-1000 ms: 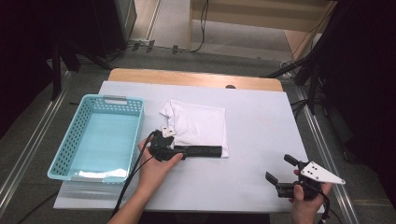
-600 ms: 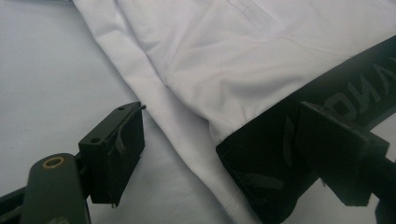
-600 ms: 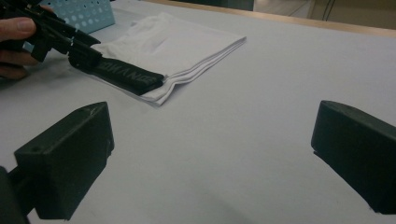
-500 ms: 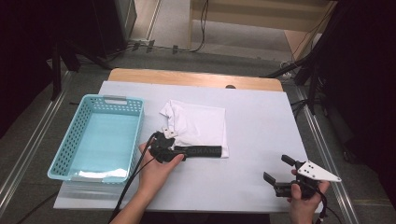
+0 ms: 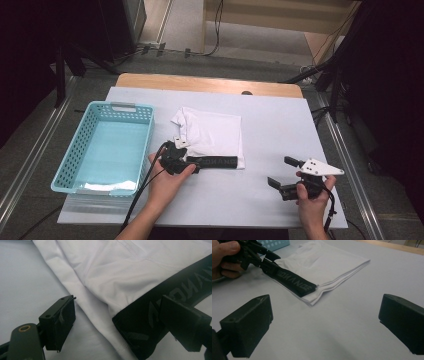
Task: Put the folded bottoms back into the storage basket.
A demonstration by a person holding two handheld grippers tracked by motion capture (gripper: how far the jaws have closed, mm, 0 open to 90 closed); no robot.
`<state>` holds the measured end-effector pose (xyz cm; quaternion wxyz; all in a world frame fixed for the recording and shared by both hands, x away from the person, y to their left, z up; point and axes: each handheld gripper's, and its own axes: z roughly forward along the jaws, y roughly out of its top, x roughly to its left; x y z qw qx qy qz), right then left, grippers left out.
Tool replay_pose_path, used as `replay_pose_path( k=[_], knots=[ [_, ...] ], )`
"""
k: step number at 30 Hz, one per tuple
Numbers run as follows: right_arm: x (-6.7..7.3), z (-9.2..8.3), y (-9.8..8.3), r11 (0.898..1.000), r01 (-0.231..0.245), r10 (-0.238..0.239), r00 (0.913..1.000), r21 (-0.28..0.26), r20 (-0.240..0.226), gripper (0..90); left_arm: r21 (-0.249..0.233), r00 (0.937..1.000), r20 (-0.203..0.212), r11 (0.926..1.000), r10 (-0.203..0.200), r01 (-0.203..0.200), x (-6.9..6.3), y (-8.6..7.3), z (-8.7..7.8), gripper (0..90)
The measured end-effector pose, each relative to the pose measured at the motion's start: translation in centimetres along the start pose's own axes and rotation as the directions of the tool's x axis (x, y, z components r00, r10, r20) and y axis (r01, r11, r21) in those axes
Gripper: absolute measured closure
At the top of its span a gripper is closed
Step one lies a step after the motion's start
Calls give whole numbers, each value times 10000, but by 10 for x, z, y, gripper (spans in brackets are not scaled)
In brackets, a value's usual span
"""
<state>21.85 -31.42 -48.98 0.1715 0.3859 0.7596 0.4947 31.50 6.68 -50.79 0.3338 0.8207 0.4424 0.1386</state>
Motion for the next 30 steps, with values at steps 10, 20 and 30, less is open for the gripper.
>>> replay_pose_path(
  k=[10, 20, 30],
  knots=[
    [-16, 40, 33, 9999, 24, -20, 9996, 139, -274, 0, 89, 9999, -33, 9998, 157, -157, -5, 2, 1, 226],
    [-31, 76, 58, 9981, 306, -286, 9989, 540, -368, 0, -25, 9998, 197, 10000, 69, -69, -2, 1, -1, 224],
    [-57, 122, 75, 9938, 43, 7, 9990, 1115, -450, 0, -41, 9994, 242, 9997, -254, 255, 2, 1, -6, 239]
  ],
)
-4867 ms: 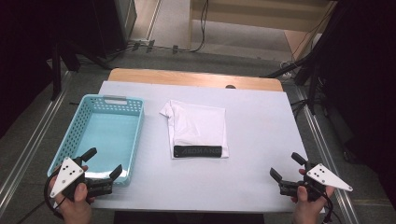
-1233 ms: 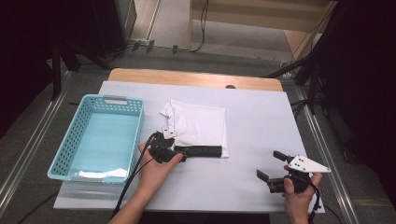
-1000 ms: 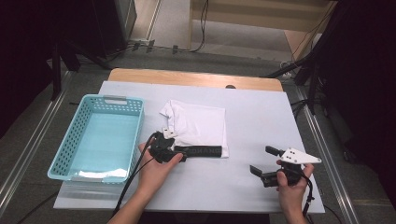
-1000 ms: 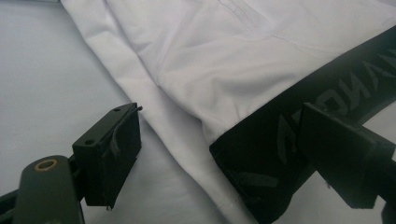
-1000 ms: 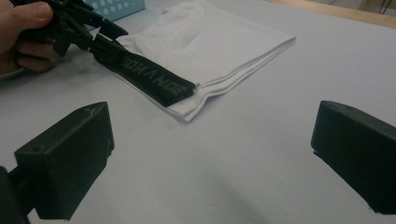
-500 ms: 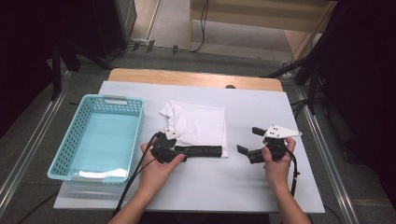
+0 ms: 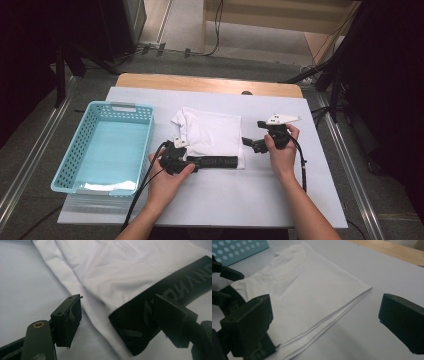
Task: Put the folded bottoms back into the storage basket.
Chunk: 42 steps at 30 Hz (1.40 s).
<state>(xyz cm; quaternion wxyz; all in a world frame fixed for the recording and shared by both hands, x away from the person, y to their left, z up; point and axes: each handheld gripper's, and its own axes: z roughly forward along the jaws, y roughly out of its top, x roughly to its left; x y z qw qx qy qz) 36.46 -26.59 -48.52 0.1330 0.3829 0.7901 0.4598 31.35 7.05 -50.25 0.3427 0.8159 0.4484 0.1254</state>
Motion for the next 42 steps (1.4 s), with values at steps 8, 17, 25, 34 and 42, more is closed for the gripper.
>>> replay_pose_path(
  k=[8, 17, 25, 34, 42],
  knots=[
    [-17, 24, 16, 9992, 8, -18, 9996, 401, 264, 49, -35, 9999, 84, 9999, -96, 96, 2, -2, -1, 260],
    [-39, 65, 28, 9891, -127, 99, 9998, 1464, 196, 136, -118, 9997, -37, 9997, -230, 230, 4, -1, 0, 276],
    [-48, 82, 28, 9784, -139, 26, 9985, 2064, 549, 240, 33, 9998, -173, 10000, -67, 68, 3, -1, 0, 311],
    [-52, 89, 28, 9761, -99, -33, 9982, 2172, 603, 268, 60, 9997, -217, 10000, 71, -70, 2, -2, 1, 320],
    [-50, 90, 29, 9741, 131, -254, 9983, 2256, 516, 352, 65, 9997, -242, 9999, 101, -99, 0, -2, 1, 344]
  ],
)
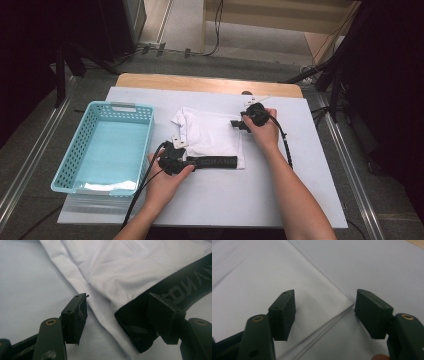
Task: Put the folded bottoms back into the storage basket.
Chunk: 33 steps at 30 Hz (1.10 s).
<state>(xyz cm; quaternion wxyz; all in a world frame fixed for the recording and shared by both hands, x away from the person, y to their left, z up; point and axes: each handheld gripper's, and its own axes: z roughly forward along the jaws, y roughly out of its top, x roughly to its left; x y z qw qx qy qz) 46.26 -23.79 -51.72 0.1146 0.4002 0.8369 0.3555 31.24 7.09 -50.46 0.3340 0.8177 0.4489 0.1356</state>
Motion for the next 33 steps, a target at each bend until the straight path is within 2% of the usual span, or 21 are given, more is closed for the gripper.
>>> replay_pose_path(
  k=[5, 13, 24, 28, 33],
  knots=[
    [1, -1, 1, 9999, -126, 128, 9992, 47, -391, 450, 107, 9998, 177, 9999, 20, -22, -2, 1, -1, 430],
    [-3, -2, -1, 9987, -513, 515, 9932, 44, -1044, 617, 71, 9998, 177, 10000, 48, -49, -3, 0, -1, 439],
    [-2, -2, 0, 9981, -600, 610, 9942, 136, -891, 707, -24, 9996, 280, 10000, 81, -80, -4, -1, -1, 493],
    [-1, -2, 0, 9981, -591, 603, 9924, 149, -1076, 770, -59, 9993, 352, 9999, 131, -129, -6, -1, -1, 531],
    [4, -2, 2, 9982, -516, 542, 9948, 316, -858, 791, 69, 9982, 567, 9998, 195, -199, -5, 0, -1, 584]
  ],
)
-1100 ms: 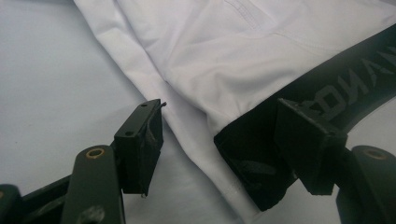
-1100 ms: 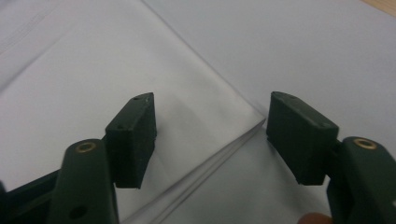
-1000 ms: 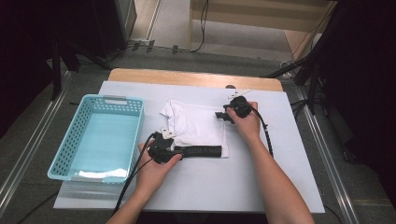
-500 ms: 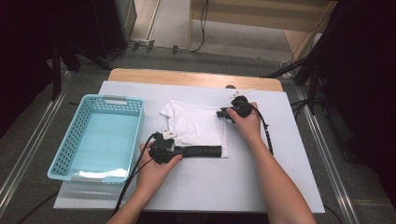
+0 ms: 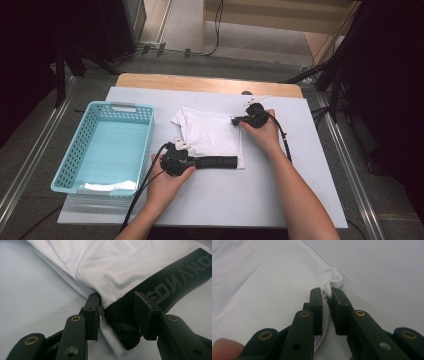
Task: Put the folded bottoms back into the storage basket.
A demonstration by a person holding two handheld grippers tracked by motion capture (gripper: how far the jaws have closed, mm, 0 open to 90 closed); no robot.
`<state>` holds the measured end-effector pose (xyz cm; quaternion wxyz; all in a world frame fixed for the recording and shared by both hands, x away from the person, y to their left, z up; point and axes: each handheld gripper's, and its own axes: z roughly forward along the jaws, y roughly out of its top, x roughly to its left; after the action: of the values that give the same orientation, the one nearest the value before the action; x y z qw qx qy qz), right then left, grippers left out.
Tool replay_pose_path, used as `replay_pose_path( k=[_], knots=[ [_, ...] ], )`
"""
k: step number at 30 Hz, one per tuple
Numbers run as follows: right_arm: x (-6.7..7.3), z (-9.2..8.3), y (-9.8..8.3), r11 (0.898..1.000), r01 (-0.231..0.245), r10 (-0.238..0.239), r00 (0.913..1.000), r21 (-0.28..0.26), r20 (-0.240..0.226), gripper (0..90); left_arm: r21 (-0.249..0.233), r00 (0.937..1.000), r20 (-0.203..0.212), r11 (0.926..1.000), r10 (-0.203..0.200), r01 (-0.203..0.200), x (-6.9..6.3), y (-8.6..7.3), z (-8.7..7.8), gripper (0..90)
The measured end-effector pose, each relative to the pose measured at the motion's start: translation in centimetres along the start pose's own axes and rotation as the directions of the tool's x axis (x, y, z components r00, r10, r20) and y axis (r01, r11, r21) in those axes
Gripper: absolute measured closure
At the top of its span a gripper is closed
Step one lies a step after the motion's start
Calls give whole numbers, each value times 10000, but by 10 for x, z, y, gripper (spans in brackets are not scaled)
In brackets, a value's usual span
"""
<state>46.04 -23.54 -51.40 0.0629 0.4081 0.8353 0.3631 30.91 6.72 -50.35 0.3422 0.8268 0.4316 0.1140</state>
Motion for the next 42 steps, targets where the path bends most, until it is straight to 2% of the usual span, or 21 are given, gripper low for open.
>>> replay_pose_path(
  k=[4, 7, 8, 10, 15, 18, 20, 22, 25, 27, 30, 33, 37, 42],
  knots=[
    [1, 0, 1, 10000, -11, 11, 10000, 14, 20, 801, -70, 9996, 271, 10000, 34, -32, -1, -1, 0, 683],
    [1, 0, 1, 10000, -68, 68, 10000, 40, 49, 803, -122, 9992, 398, 9999, 84, -79, 0, -2, 0, 693],
    [2, 0, 1, 9992, -380, 380, 9993, 109, 53, 811, -140, 9991, 399, 9998, 115, -110, 0, -2, 1, 701],
    [2, 0, 1, 9987, -497, 497, 9988, 107, 46, 811, -179, 9989, 391, 9995, 249, -242, -2, -2, 1, 713],
    [5, 0, 3, 9994, -279, 273, 9991, 196, 310, 816, -274, 9975, 284, 9975, 652, -645, -4, -3, 0, 743],
    [7, 0, 4, 9966, -778, 767, 9962, 270, 422, 820, -319, 9980, 248, 9979, 576, -568, -5, -3, 0, 762],
    [11, 0, 6, 9971, -644, 615, 9955, 395, 725, 821, -346, 9980, 230, 9978, 581, -573, -5, -4, 0, 770],
    [14, 0, 8, 9955, -802, 753, 9928, 496, 929, 822, -359, 9980, 271, 9978, 566, -556, -5, -4, 0, 780],
    [13, 0, 7, 9951, -883, 841, 9925, 439, 891, 822, -391, 9981, 328, 9979, 524, -511, -4, -4, 0, 789],
    [12, 0, 7, 9915, -1244, 1211, 9896, 395, 771, 824, -502, 9977, 374, 9972, 571, -552, -4, -5, 0, 797],
    [15, -1, 8, 9924, -1154, 1105, 9883, 422, 1052, 833, -585, 9972, 492, 9969, 561, -531, -2, -6, 0, 807],
    [20, -3, 10, 9960, -823, 764, 9868, 353, 1429, 836, -629, 9965, 541, 9962, 630, -596, -1, -5, -1, 813],
    [20, -12, 12, 9957, -928, 923, 9880, -13, 1237, 837, -802, 9951, 786, 9954, 596, -533, 0, -3, -5, 814],
    [26, -25, 19, 9970, -723, 748, 9907, -264, 1139, 839, -1252, 9917, 1148, 9912, 582, -436, -3, 3, -18, 815]
  ],
)
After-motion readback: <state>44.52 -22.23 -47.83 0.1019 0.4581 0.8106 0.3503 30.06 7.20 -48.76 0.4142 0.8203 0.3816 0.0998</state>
